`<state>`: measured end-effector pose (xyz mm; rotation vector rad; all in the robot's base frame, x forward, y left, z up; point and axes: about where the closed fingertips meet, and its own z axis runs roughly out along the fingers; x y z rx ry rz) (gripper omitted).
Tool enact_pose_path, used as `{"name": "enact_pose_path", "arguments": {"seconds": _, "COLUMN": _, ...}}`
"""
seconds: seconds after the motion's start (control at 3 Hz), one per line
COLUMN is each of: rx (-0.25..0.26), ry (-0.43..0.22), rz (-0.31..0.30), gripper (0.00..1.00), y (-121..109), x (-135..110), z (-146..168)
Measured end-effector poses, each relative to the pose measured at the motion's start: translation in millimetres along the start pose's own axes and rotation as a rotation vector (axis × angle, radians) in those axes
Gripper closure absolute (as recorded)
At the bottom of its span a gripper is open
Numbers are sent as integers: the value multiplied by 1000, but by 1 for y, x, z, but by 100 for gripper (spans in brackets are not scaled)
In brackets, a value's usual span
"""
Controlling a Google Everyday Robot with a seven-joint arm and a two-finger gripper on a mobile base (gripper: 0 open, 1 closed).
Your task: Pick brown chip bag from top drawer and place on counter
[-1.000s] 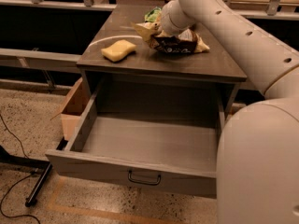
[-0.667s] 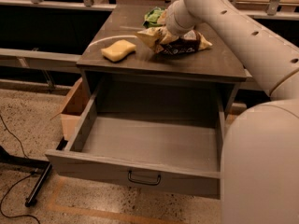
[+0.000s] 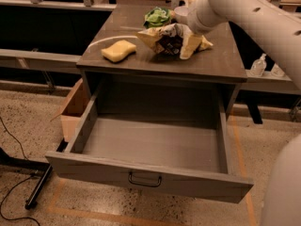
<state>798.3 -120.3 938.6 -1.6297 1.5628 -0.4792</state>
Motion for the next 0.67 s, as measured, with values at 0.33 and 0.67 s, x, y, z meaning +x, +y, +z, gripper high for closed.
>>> {"name": "enact_pose_path", "arguments": {"seconds": 0.33, "rx": 8, "ry": 45, "rz": 60, "gripper": 0, "y": 6, "x": 23, "z": -37}}
{"name": "enact_pose_path", "arguments": {"seconds": 0.67, "rx": 8, "ry": 46, "rz": 63, "gripper": 0, "y": 7, "x": 23, "z": -38}}
